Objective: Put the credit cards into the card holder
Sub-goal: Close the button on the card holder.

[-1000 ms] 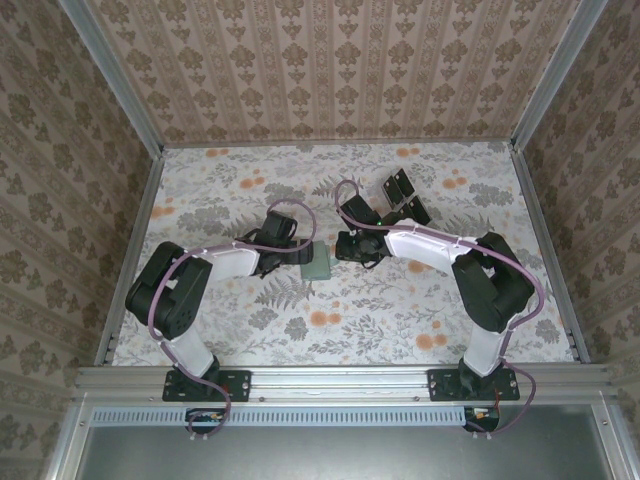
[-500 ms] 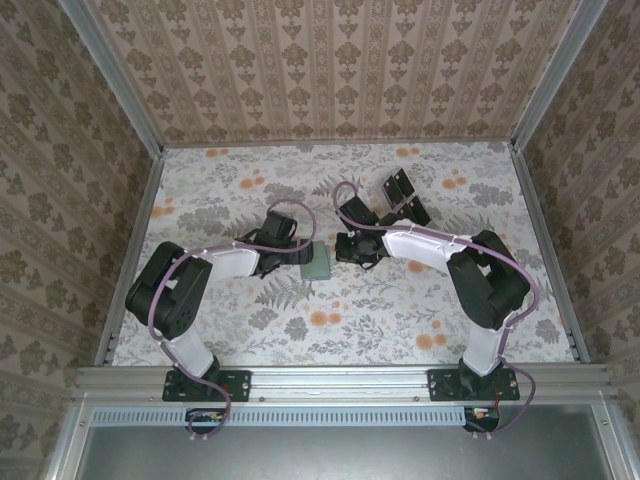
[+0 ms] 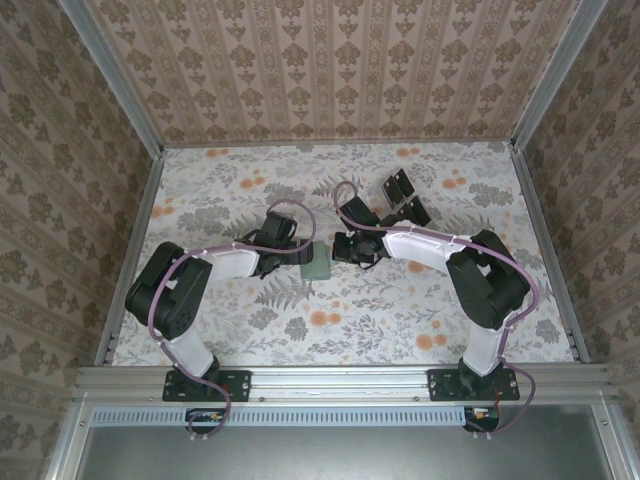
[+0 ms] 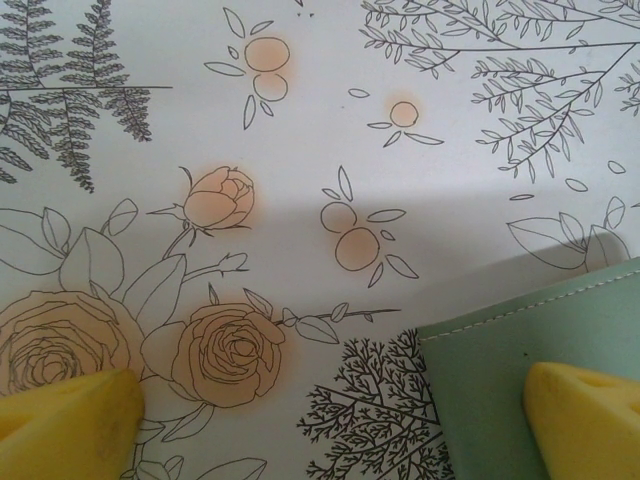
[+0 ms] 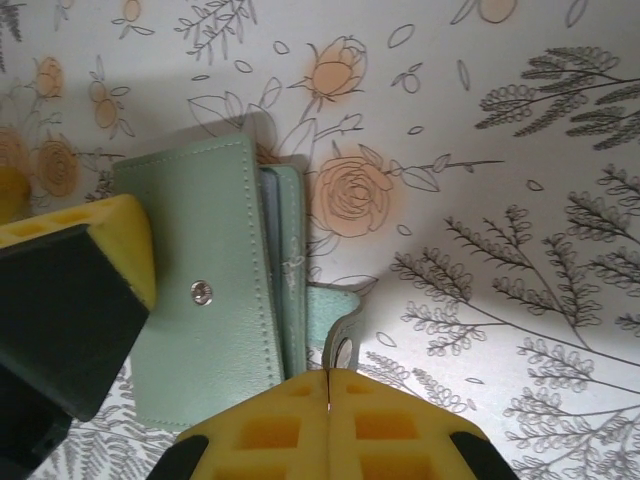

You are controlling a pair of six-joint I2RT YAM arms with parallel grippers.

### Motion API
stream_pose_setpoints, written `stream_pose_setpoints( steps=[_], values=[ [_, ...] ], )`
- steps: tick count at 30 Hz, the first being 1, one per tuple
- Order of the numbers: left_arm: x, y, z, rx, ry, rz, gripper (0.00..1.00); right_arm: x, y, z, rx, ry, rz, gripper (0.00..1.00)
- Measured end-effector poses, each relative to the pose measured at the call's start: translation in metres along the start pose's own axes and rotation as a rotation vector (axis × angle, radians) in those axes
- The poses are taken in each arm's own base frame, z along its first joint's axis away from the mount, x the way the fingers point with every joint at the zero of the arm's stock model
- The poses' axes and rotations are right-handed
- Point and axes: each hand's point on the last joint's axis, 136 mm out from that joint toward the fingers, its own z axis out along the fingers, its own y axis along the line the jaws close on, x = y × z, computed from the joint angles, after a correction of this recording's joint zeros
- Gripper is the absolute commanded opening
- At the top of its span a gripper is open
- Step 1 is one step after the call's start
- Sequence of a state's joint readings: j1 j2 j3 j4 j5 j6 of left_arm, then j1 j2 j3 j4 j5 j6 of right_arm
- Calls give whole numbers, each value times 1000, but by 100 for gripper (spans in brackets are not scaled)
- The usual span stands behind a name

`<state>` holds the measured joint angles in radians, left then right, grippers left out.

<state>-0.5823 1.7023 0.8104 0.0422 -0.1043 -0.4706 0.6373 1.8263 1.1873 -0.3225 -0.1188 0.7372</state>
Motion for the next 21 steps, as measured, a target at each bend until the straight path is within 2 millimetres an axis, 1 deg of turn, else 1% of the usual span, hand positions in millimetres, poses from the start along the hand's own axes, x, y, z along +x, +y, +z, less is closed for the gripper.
stream_pose_setpoints(
  steps=[11, 15, 19, 21],
  values=[
    [0, 0, 0, 7, -11, -8, 100, -9, 27, -1, -128, -18, 29, 0],
    [0, 0, 0, 9, -16, -10, 100, -8, 31, 7, -151, -10, 39, 0],
    [0, 0, 0, 9, -17, -11, 100, -1, 32, 18, -155, 15, 47, 0],
    [0, 0, 0, 10, -17, -11, 100, 3, 34, 21, -159, 27, 45, 0]
  ],
)
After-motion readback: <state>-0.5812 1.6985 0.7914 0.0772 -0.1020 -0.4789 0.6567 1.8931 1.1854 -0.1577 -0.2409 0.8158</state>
